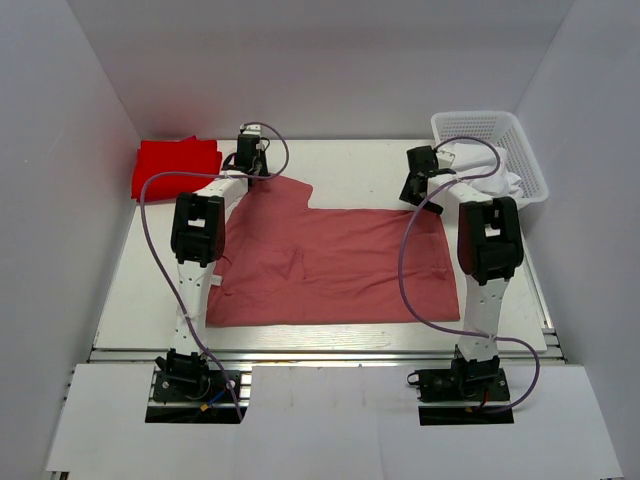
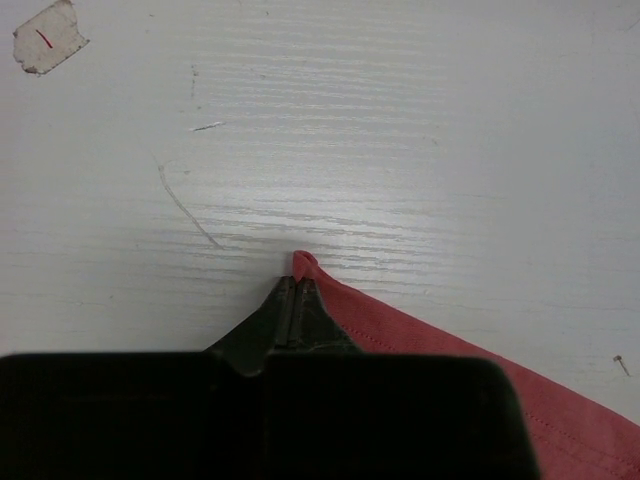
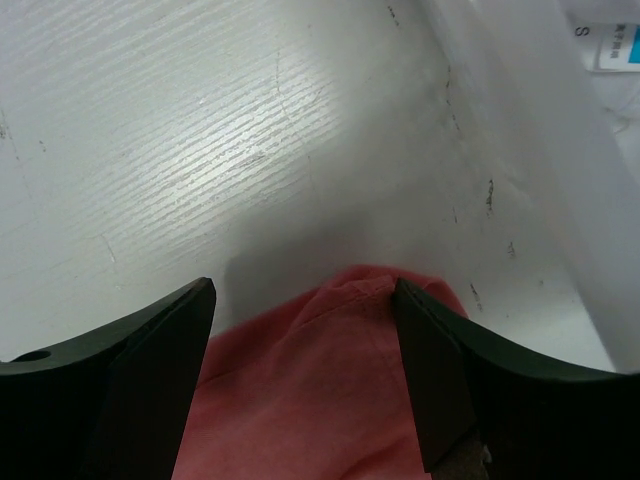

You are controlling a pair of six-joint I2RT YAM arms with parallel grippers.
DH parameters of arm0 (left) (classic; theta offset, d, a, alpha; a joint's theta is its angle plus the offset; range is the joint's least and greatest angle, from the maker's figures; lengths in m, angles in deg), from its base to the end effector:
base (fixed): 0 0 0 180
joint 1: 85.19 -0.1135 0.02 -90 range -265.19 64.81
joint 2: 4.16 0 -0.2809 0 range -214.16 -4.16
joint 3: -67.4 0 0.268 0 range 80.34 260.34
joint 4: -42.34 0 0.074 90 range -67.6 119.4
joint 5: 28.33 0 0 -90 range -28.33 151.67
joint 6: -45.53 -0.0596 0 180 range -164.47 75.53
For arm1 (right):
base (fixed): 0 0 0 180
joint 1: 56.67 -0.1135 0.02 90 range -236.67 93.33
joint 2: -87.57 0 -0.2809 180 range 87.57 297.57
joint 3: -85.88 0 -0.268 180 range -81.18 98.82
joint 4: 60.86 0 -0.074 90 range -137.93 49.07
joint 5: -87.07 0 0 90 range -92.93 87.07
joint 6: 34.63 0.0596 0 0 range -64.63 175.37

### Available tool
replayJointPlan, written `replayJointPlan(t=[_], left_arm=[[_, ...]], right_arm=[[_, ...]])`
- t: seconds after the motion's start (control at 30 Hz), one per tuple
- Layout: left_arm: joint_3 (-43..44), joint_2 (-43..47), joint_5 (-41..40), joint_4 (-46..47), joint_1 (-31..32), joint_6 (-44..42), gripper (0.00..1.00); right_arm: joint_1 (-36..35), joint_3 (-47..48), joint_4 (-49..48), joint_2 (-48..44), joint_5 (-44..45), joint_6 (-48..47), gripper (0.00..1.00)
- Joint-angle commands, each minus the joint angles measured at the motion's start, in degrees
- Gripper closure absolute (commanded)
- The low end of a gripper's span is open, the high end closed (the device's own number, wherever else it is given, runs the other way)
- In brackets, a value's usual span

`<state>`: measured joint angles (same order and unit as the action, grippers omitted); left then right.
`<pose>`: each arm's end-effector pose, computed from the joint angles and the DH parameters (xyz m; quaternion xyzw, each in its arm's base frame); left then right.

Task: Fold and stack the t-shirts
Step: Grap the side of the flattened tshirt furthest away from the robot with both arms

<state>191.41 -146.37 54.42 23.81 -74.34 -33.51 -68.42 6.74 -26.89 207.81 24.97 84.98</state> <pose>0.5939 -0.1062 0.1223 -0.0292 0.8921 -0.0291 0.4500 0.4853 0.0725 0.1656 0.2179 0.8984 -0.1063 0.3663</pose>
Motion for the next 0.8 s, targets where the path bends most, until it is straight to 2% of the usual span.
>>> replayJointPlan(t=[0.0,0.07,0.2,0.23,0.3,0.33,0.4,0.43,0.63,0.77], left_arm=[[-1.20,4.14,-2.59,-2.50,0.13,-0.68,1.00],[-1.72,5.19,-3.29,-3.03,0.13,-0.68,1.00],[-3.40,6.33,-4.09,-2.33,0.13,-0.68,1.00],[-3.40,6.33,-4.09,-2.33,-0.39,-0.68,1.00],[-3.40,6.86,-3.48,-1.72,-0.39,-0.68,1.00],[-3.40,6.86,-3.48,-1.71,-0.39,-0.68,1.00],[-2.09,6.86,-3.48,-1.01,-0.39,-1.21,1.00],[-0.25,6.25,-3.48,-1.01,-0.92,-1.21,1.00],[7.05,3.78,-2.86,-1.80,-1.97,-3.22,1.00],[3.73,7.55,-0.06,1.79,-1.98,-4.97,1.00]], right_arm=[[1.38,1.99,1.72,2.01,0.58,0.36,0.22],[1.55,2.26,2.86,3.41,-0.30,0.45,0.22],[1.46,3.49,3.57,4.82,-2.06,-0.16,0.32],[1.38,3.83,3.49,5.00,-2.15,-0.77,0.45],[1.38,4.89,3.05,5.09,-2.67,-1.39,0.59],[1.46,5.24,1.74,5.09,-2.68,-2.61,0.73],[1.46,7.17,0.42,5.09,-2.76,-3.93,0.86],[1.46,7.79,0.32,5.35,-2.68,-4.72,1.00],[1.46,14.90,0.06,6.05,-1.35,-7.89,1.00],[1.29,14.39,-1.70,4.30,-2.06,-9.48,1.00]])
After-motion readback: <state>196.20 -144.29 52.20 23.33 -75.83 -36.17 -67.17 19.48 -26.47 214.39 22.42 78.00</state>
